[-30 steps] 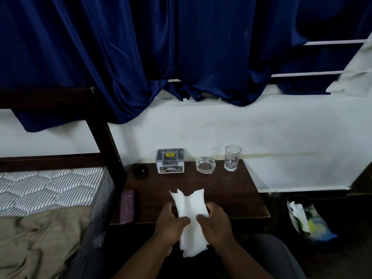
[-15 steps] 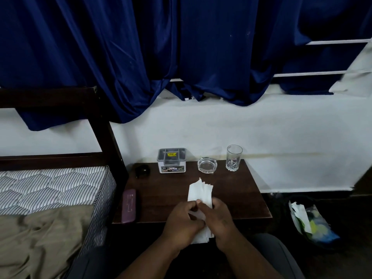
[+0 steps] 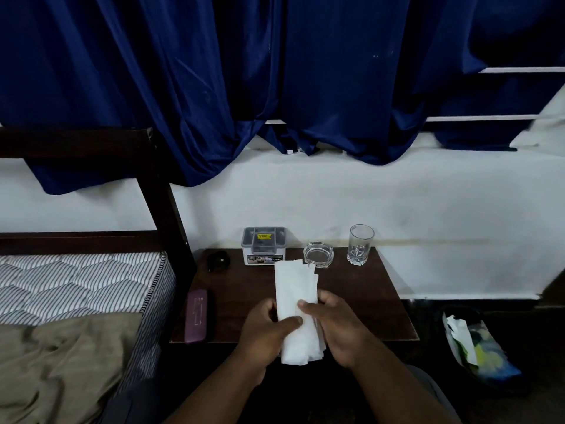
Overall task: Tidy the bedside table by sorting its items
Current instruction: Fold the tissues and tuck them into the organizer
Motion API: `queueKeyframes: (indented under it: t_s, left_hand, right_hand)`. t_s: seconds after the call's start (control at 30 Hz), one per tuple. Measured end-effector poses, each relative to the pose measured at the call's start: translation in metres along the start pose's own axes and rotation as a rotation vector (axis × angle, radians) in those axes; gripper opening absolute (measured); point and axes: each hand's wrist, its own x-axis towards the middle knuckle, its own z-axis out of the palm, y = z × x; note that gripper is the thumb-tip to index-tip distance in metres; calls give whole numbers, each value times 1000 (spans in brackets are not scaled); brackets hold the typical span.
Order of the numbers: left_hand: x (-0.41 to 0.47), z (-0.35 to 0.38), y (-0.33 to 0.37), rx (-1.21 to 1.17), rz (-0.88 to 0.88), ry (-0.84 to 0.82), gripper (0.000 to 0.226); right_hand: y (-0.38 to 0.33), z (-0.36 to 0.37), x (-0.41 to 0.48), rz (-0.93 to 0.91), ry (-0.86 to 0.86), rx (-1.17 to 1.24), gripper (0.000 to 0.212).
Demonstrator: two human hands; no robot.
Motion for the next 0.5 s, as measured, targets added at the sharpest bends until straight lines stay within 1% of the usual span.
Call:
queueKeyframes:
  t_s: [0.03,0.1,0.13,0.17,0.2,0.23,0.33,0.4,0.47,0.5]
  left_hand:
    - [2,2,0,76,52,50,21]
    - [4,4,2,324,160,166,15]
    - [4,4,4,433,209,220,16]
    - [3,4,6,501,260,256,20]
    - [3,3,7,540,315,276,24]
    - [3,4,6,570,377,288,26]
    - [9,3,-4,701,519,279,21]
    - [17,-1,-13,840,580,240,36]
    - [26,-4,-18,967,625,198,51]
    - [29,-4,-18,1019,656,204,54]
  right_hand:
    - [1,3,4,-26,109,-106,36]
    - [1,11,9,-127,383,-404,43]
    - [-1,15,8,-208,513,-540,42]
    - [-3,21,4,-293,590,-619,38]
    - [-6,28,0,-348,602,-641,34]
    - [-9,35,-3,-355,581,-647,33]
    - [-14,50,-3,-205,501,-702,51]
    - [-14,50,7,-131,464,-688,57]
    - [-16,50,18,-88,446,-604,60]
    - [-17,49,22,-80,435,-559,59]
